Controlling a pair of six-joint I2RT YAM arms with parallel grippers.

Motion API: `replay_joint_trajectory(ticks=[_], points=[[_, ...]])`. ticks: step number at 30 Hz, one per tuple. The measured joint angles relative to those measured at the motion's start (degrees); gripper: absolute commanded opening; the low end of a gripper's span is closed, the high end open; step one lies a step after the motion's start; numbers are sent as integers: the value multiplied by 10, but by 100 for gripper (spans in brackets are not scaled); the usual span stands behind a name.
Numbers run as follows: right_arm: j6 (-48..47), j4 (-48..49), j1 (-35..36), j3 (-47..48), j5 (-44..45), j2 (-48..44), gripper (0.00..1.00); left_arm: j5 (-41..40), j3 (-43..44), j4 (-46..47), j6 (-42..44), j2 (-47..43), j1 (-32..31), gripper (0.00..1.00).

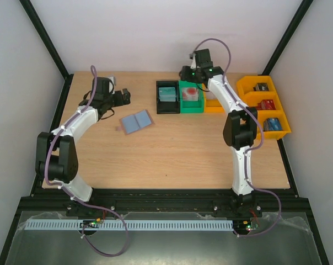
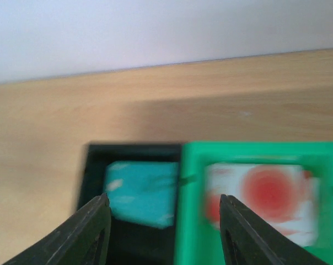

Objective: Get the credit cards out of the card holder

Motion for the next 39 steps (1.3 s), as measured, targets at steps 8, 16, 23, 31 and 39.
replay_joint_trajectory(ticks=[8, 16, 23, 31, 39], points=[[-70, 40, 95, -116, -152, -99, 52, 54, -81, -57, -92, 17, 34, 99], [-97, 16, 224, -95, -94, -56, 51, 149, -38, -82, -117, 139, 111, 99], [-38, -17, 290, 5, -17, 83, 51, 203, -72, -32, -110, 129, 104, 99], [5, -63, 271, 3, 45, 130, 49, 222, -142, 52, -124, 99, 100, 98], [25, -34, 264, -10, -84, 132, 38, 219, -181, 112, -149, 87, 62, 76]])
